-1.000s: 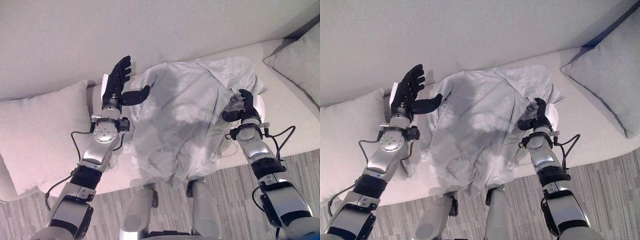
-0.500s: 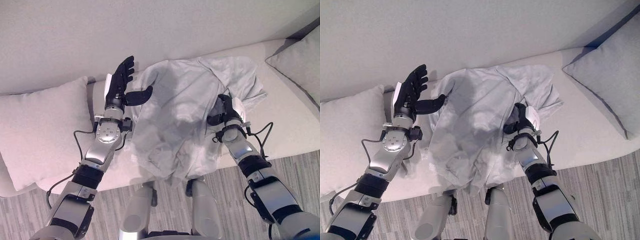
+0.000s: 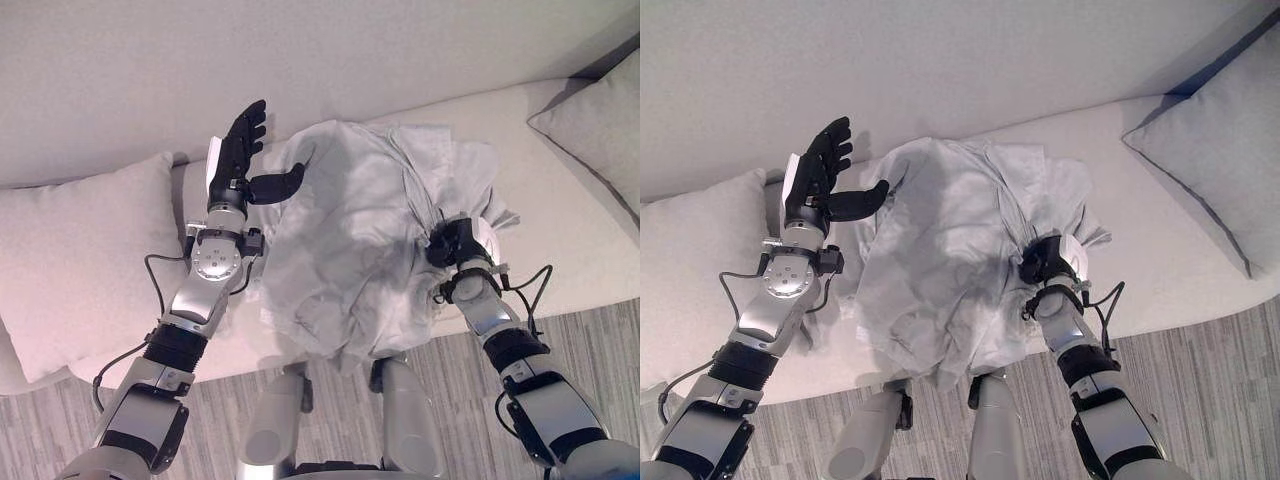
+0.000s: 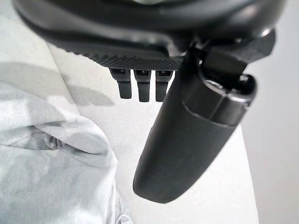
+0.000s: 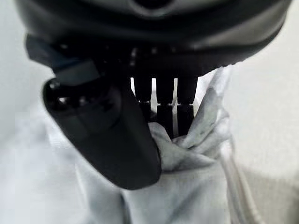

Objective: Hang the clothes on the sofa on the clothes rack.

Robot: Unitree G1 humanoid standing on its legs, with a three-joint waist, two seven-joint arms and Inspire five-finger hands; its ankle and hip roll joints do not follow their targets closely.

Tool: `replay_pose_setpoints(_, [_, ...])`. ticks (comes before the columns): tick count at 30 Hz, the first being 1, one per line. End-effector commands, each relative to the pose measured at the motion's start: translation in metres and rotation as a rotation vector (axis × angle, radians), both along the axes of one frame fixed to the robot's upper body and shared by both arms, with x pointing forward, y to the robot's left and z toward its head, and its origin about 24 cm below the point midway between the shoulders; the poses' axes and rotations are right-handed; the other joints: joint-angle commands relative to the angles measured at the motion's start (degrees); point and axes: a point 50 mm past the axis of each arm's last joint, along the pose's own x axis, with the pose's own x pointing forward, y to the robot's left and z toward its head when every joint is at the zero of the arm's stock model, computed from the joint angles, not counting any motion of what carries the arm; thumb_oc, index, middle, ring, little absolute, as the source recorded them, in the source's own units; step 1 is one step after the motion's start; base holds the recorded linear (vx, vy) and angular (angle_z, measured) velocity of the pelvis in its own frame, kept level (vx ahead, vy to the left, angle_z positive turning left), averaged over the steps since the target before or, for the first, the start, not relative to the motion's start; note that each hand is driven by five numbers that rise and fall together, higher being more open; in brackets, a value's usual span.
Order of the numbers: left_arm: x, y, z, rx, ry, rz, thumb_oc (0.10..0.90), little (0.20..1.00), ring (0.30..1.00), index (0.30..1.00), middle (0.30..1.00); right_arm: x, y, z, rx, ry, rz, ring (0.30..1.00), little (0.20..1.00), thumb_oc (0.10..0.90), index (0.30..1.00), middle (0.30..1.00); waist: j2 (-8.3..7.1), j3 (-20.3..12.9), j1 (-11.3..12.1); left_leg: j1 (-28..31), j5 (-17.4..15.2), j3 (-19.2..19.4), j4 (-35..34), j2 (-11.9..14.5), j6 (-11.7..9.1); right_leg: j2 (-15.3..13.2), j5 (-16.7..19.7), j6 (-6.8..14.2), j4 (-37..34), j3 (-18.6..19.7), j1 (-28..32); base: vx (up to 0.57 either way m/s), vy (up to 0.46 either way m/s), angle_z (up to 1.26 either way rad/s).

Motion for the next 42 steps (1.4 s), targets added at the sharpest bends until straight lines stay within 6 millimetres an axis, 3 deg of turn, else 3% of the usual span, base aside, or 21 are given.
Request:
replay_pose_setpoints(1, [-0.001,-0.01,0.061,0.109,-0.264,-0.029,0.8,0.9,0.9,0.9,0.9,-0.005,-0.024,0.013,-0.079,-0.067,-0.073,0.3,0.3,0.4,0.3,0.3,-2.35,-2.2,-0.2,-3.2,-2.7,1.2,0.4,3.3,-3.7,-7.6,-3.7,8.2,0.2,0.9,6.2,0.0,-0.014,-0.03])
replay_pose_setpoints(10, [0.006,-0.013,0.057,0.203,-0.225,-0.038,0.8,0.9,0.9,0.9,0.9,-0.036,-0.055,-0.002,-0.053,-0.06,-0.173,0.3,0.3,0.4,0.3,0.3,-3.06,-2.2,-2.6,-3.2,-2.8,2.1,0.4,3.9,-3.5,-7.4,-3.7,8.3,0.2,1.8,5.1,0.0,-0.019,-0.08])
replay_pose_setpoints(14, [0.009,-0.01,0.056,0.248,-0.208,-0.03,0.8,0.9,0.9,0.9,0.9,-0.048,-0.083,0.01,-0.064,-0.126,-0.282,0.3,0.3,0.4,0.3,0.3,-3.33,-2.3,-4.0,-3.2,-3.0,2.6,0.4,4.2,-3.4,-7.1,-3.7,8.4,0.2,2.5,4.6,0.01,-0.024,-0.13])
replay_pose_setpoints(18, [0.009,-0.011,0.057,0.248,-0.209,-0.032,0.8,0.9,0.9,0.9,0.9,-0.049,-0.083,0.01,-0.064,-0.126,-0.284,0.3,0.3,0.4,0.3,0.3,-3.31,-2.3,-3.8,-3.2,-3.0,2.7,0.4,4.2,-3.4,-7.1,-3.6,8.4,0.2,2.5,4.5,0.0,-0.002,-0.03])
replay_pose_setpoints(19, [0.011,-0.01,0.055,0.301,-0.194,-0.034,0.8,0.9,0.9,0.9,0.9,-0.048,-0.095,0.022,-0.089,-0.16,-0.319,0.3,0.3,0.4,0.3,0.3,-2.99,-2.3,-4.1,-3.3,-3.0,2.7,0.4,4.1,-3.4,-6.9,-3.6,8.4,0.2,2.8,4.2,0.0,0.0,0.0])
replay_pose_setpoints(31, [0.007,0.01,0.05,0.679,-0.181,0.031,0.8,0.9,0.9,0.9,0.9,-0.039,-0.093,0.035,-0.08,-0.197,-0.293,0.3,0.3,0.4,0.3,0.3,-1.68,-0.9,-3.2,-4.4,-2.4,2.1,0.4,4.1,-3.4,-7.0,-3.9,8.3,0.2,3.0,3.0,0.0,-0.006,-0.03])
replay_pose_setpoints(42, [0.018,-0.008,0.037,0.778,-0.145,0.018,0.8,0.9,0.9,0.9,0.9,-0.035,-0.09,0.042,-0.06,-0.235,-0.284,0.3,0.3,0.4,0.3,0.3,-2.79,0.5,-3.5,-5.3,-2.1,1.8,0.4,4.4,-3.6,-6.9,-3.8,8.1,0.2,2.9,2.2,0.0,-0.002,0.01])
